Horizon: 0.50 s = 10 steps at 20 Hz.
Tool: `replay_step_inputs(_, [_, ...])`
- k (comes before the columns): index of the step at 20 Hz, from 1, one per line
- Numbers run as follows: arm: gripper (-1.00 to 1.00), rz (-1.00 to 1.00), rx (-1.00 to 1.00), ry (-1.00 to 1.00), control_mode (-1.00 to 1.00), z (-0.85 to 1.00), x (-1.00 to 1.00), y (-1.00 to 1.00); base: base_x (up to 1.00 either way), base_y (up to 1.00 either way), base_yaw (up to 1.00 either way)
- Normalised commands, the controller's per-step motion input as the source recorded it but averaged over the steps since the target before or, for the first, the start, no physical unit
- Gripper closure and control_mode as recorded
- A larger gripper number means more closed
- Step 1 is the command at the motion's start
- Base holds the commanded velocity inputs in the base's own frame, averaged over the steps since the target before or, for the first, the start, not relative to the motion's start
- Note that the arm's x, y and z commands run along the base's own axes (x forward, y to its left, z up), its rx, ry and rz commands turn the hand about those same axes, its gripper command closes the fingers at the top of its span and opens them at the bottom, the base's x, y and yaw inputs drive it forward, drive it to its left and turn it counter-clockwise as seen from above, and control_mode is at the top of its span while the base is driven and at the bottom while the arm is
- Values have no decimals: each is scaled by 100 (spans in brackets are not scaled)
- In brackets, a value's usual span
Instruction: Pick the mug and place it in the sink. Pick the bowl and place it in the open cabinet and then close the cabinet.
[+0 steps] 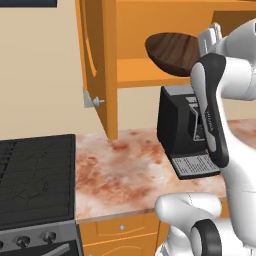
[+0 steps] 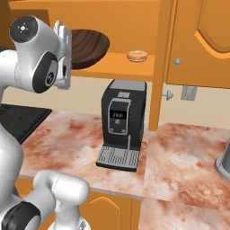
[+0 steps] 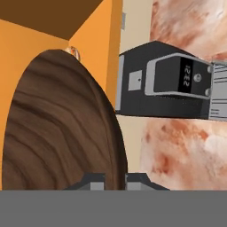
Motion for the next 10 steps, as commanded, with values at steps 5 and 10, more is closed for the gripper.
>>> replay_step_inputs(5, [100, 2, 0, -3, -100, -13, 48, 2, 0, 0, 0])
replay_step_inputs(10, [100, 1, 0, -2, -100, -9, 37, 0, 0, 0, 0])
